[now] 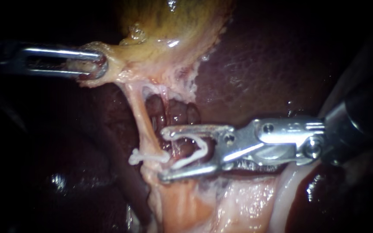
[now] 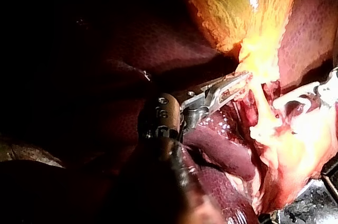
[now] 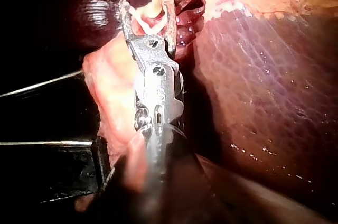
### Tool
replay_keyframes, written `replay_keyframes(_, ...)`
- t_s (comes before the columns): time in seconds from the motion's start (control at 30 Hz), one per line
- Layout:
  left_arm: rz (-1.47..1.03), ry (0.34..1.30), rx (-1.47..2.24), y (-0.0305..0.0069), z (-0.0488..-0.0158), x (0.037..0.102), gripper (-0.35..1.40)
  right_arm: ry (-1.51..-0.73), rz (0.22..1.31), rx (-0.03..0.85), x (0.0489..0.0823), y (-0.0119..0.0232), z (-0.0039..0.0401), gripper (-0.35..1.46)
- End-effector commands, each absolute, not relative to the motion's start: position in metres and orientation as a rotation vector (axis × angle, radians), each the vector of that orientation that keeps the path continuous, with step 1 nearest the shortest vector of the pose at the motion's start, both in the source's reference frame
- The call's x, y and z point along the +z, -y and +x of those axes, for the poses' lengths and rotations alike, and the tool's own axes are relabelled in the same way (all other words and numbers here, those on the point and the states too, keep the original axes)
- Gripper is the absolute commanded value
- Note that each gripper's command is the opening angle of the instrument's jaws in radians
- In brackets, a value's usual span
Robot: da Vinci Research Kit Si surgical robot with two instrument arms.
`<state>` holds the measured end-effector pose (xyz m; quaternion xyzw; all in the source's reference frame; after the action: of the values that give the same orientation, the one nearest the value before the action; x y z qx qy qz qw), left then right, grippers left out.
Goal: Clipping second clip left tube
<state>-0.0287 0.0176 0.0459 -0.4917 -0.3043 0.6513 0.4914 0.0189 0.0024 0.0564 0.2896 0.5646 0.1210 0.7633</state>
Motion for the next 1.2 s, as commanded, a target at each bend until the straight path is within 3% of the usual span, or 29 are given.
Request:
replay_keyframes(0.03, -1.193, 0.741, 1.582, -0.0176, -0.0287, 0.0458, -0.35, -1.226, 0.626, 0.266, 0.0569, -0.0027, 0.019, 0.5)
replay_keyframes(0.4, -1.194, 0.747, 1.583, -0.0173, -0.0294, 0.0453, -0.35, -1.216, 0.608, 0.271, 0.0598, -0.0031, 0.0212, 0.5)
replay_keyframes(0.77, -1.195, 0.748, 1.583, -0.0172, -0.0298, 0.0453, -0.35, -1.326, 0.68, 0.212, 0.0571, -0.0019, 0.0242, 0.5)
replay_keyframes(1.2, -1.195, 0.75, 1.584, -0.0172, -0.0296, 0.0453, -0.35, -1.34, 0.72, 0.157, 0.0551, -0.0005, 0.0225, 0.38)
